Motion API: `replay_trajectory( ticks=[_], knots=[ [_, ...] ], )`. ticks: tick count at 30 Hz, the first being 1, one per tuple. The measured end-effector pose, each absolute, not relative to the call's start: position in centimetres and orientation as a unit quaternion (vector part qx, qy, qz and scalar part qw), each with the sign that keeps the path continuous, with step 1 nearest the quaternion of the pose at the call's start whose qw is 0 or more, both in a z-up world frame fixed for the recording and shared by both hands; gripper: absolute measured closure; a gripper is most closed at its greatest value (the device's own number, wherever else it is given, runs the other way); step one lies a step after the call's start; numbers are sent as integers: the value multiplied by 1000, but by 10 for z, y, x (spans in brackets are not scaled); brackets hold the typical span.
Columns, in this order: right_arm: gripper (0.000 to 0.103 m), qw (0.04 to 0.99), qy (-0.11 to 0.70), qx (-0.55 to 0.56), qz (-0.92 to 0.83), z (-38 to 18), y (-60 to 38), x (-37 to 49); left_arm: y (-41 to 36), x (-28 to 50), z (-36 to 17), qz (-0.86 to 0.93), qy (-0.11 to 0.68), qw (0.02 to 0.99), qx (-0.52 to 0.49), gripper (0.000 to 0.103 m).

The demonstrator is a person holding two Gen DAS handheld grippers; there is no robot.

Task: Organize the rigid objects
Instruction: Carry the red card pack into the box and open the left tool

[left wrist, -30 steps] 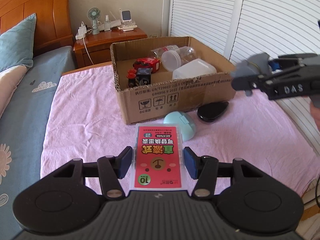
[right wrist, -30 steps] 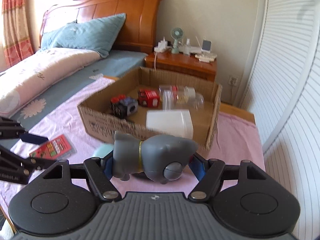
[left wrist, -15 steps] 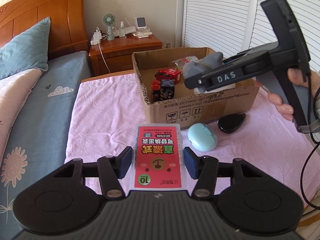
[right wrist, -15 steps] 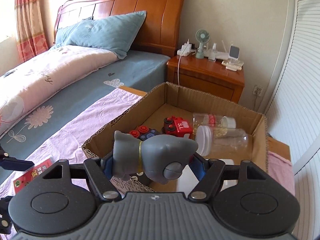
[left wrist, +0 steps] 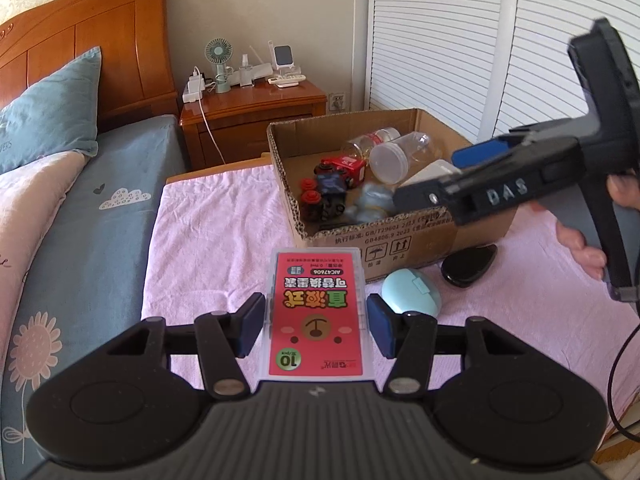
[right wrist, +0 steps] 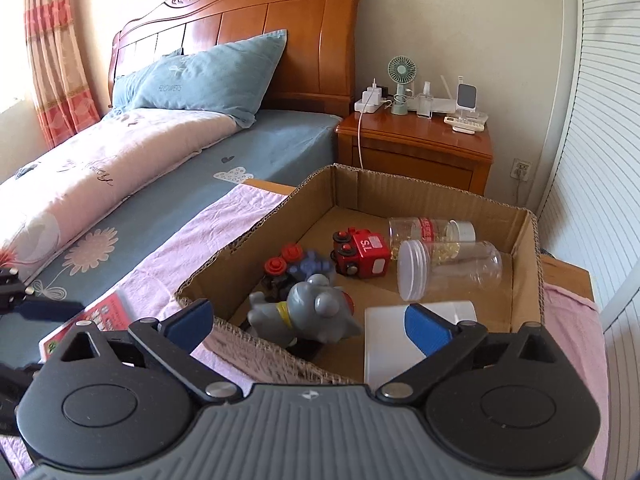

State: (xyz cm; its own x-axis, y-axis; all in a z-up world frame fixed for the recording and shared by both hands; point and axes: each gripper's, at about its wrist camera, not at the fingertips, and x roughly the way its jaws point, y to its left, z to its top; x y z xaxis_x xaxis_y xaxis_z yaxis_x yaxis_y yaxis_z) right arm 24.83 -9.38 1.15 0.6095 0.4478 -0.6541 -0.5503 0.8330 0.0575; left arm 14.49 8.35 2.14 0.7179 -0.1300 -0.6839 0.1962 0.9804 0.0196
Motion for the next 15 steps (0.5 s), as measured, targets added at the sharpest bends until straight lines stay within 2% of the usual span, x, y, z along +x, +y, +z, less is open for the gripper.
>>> replay_trajectory(
  ticks=[8, 15],
  knots=[
    [0, 900, 341, -72, 261, 21, -112, 215, 71, 164, 41, -99, 350, 930, 59, 49],
    [0, 908, 338, -69, 238, 22, -125, 196, 56, 212, 54, -107, 343, 931, 59, 48]
  ],
)
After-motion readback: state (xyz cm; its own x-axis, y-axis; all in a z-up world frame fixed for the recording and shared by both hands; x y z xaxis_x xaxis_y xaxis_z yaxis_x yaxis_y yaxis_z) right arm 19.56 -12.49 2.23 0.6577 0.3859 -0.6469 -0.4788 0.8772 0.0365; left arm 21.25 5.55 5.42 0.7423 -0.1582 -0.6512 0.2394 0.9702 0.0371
